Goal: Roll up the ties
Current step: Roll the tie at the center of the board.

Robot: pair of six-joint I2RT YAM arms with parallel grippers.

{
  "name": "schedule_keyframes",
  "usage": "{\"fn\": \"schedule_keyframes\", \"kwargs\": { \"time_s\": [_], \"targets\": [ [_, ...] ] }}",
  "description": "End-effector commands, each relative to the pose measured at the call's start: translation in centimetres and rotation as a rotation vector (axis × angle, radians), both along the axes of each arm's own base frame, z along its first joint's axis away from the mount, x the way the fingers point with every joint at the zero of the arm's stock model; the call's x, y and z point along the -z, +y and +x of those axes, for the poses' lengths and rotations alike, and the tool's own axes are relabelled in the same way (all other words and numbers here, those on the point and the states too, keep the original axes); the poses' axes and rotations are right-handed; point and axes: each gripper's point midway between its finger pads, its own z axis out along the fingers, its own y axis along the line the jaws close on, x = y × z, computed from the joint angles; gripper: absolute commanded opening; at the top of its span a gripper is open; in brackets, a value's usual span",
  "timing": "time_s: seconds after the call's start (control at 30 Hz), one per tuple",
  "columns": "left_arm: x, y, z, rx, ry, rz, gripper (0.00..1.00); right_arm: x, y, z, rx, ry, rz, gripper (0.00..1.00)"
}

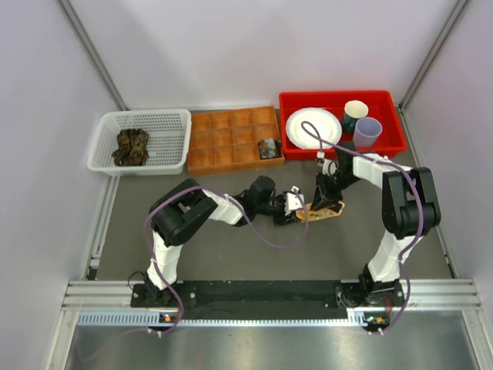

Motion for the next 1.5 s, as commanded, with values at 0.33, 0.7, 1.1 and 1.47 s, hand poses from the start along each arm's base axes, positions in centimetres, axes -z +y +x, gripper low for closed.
{"fn": "schedule_keyframes", "kwargs": {
  "time_s": [0.33, 0.7, 1.1, 1.47],
  "targets": [
    [-3.1, 0.3, 1.8, -0.145, 0.072, -0.088, 0.21, 4.8, -3.3, -0.6, -0.038, 0.033, -0.253, 0.09],
    [0.2, 1.6, 2.8, -0.187, 0.054, 0.066, 0.19, 4.8, -3.2, -1.2, -0.049, 0.051, -0.250, 0.08],
    [4.4, 3.7, 1.0, -0.134, 0.090, 0.269, 0.19, -6.2, 1.8, -2.2, -0.097, -0.014, 0.194, 0.40],
    [5.2, 4.0, 0.5, -0.113, 0.090, 0.290, 0.20, -4.2, 3.7, -0.2, -0.004, 0.071, 0.285, 0.52]
  ]
}}
